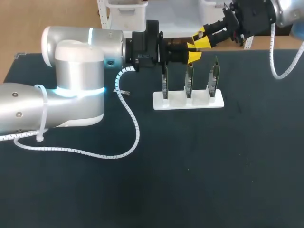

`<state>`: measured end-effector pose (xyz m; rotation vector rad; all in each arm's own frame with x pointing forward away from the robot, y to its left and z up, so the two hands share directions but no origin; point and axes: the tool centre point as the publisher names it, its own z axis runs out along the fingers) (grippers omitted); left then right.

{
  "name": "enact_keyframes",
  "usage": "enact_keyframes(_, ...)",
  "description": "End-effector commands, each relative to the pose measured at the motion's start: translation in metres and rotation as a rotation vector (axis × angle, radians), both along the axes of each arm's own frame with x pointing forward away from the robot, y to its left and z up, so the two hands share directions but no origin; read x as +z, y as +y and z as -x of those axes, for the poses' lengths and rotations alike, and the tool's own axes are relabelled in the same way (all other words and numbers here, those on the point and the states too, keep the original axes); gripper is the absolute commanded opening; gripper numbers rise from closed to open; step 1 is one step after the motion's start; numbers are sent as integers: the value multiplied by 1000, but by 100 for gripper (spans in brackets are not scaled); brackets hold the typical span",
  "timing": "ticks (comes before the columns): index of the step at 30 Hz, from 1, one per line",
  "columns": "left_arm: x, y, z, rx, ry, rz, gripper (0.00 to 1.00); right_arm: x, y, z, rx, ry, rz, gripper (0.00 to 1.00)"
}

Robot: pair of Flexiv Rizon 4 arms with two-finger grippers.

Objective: Pick up the optical module with the left hand, and insert it into the network port with the right hand.

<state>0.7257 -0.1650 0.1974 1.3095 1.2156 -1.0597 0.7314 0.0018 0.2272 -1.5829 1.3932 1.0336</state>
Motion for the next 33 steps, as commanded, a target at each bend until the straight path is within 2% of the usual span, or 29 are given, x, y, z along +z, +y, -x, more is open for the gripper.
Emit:
enact_keyframes(1, -1, -1, 8, -4, -3, 1, 1, -1, 0, -9, -2, -3, -1, 0)
enact_keyframes(2, -1, -1, 8, -4, -3, 1, 22, -1, 0, -9, -2, -3, -1, 0)
enact_keyframes(3, -1, -1, 8, -4, -3, 1, 64, -1, 0, -9, -2, -3, -1, 0)
enact_keyframes(4, -1, -1, 8, -4, -3, 1, 100, -1, 0, -9, -2, -3, -1, 0)
enact_keyframes(11, -1, -1, 8, -4, -3, 1, 100, -1, 0, -9, -2, -3, -1, 0)
enact_keyframes(13, 4, -1, 7, -18, -22, -47, 100, -1, 0, -9, -2, -3, -1, 0)
enact_keyframes(20, 8, 10, -2, -20, -3, -173, 100, -1, 0, -9, -2, -3, -1, 0)
enact_keyframes(28, 12, 29, -11, -7, 10, -254, 100, -1, 0, -9, -2, -3, -1, 0)
enact_keyframes(33, 11, 38, -14, -5, 18, -331, 100, -1, 0, -9, -2, -3, -1, 0)
